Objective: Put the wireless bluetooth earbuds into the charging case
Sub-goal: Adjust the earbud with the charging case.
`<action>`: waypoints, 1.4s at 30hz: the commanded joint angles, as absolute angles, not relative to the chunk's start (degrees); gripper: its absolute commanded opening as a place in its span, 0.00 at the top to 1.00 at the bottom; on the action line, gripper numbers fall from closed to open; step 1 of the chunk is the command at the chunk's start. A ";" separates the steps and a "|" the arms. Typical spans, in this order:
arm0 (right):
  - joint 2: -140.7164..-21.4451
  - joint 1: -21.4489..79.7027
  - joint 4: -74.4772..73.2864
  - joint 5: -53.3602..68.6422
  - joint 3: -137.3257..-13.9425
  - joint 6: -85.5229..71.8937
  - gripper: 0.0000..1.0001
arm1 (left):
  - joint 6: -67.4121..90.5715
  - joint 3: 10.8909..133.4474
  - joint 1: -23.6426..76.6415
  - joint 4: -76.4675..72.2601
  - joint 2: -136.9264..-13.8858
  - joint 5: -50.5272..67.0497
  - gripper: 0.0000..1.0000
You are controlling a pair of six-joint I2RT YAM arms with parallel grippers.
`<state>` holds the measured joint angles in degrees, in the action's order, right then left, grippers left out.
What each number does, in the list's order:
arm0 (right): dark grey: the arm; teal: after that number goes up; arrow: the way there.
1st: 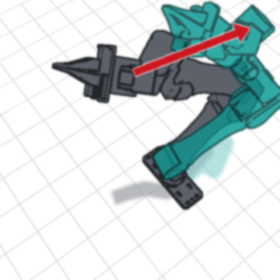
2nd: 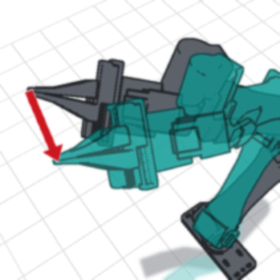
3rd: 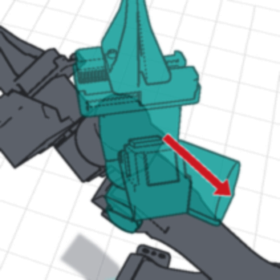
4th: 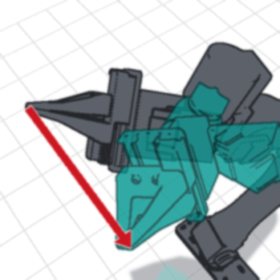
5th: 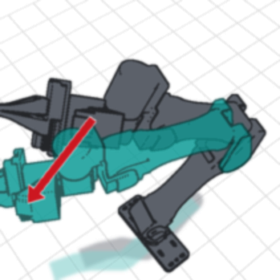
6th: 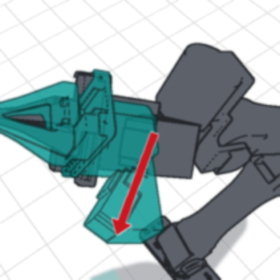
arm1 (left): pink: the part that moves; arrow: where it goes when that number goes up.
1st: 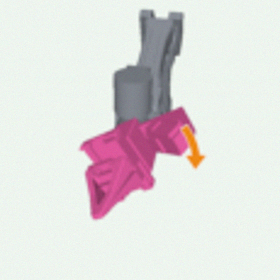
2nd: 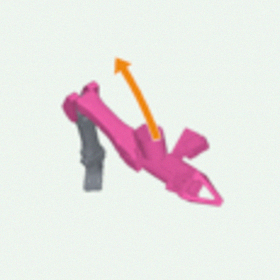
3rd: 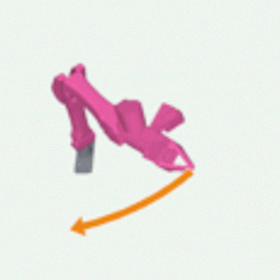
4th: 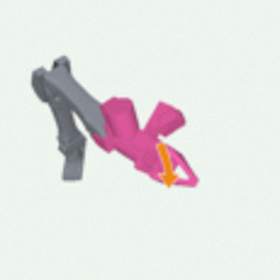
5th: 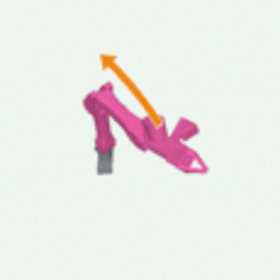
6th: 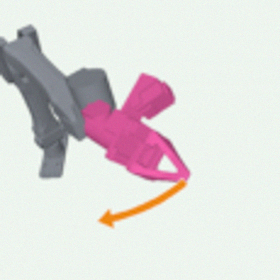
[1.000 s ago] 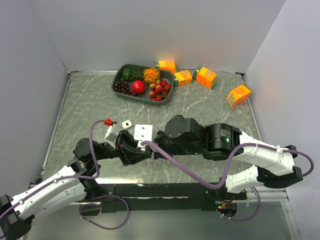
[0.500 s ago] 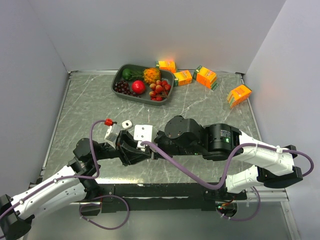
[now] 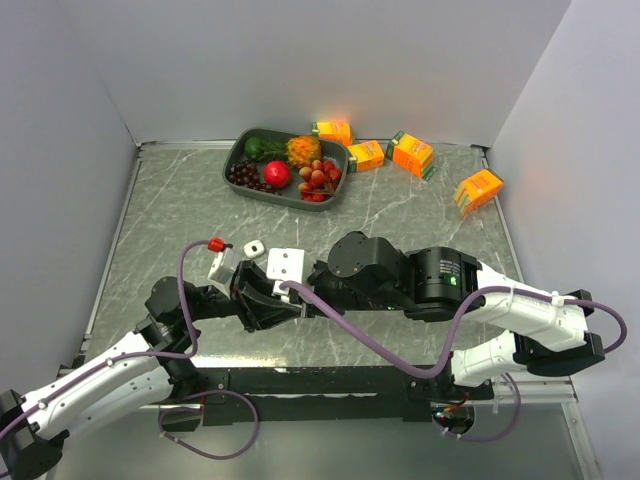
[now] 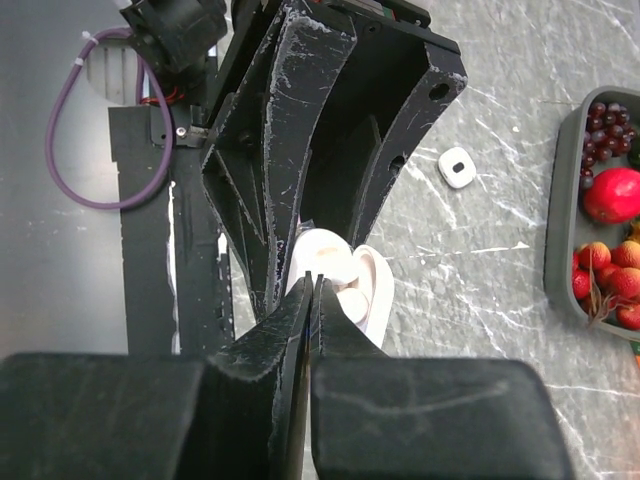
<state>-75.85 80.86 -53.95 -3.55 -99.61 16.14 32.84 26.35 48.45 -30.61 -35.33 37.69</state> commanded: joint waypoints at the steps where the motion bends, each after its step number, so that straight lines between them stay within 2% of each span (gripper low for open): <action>1: -76.64 80.86 -53.52 -3.96 -100.72 15.12 1.00 | 33.22 27.95 48.25 -33.84 -34.45 38.76 0.99; 8: -76.64 79.63 -54.40 -0.35 -103.35 13.01 1.00 | 31.56 27.51 48.25 -32.61 -33.75 36.74 0.99; 21: -75.50 75.24 -54.58 14.67 -107.84 8.18 1.00 | 28.13 25.58 48.25 -31.73 -32.52 33.14 0.99; 34: -76.46 66.80 -52.82 31.63 -106.88 2.46 1.00 | 24.09 19.87 48.25 -40.51 -29.18 33.57 0.99; 42: -78.57 66.36 -54.31 35.07 -105.91 1.23 1.00 | 20.57 17.75 48.34 -42.63 -25.58 31.29 0.99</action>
<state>-76.55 66.54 -54.87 31.48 -105.43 2.33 23.35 17.26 48.45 -38.48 -26.59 32.62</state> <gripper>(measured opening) 0.008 0.331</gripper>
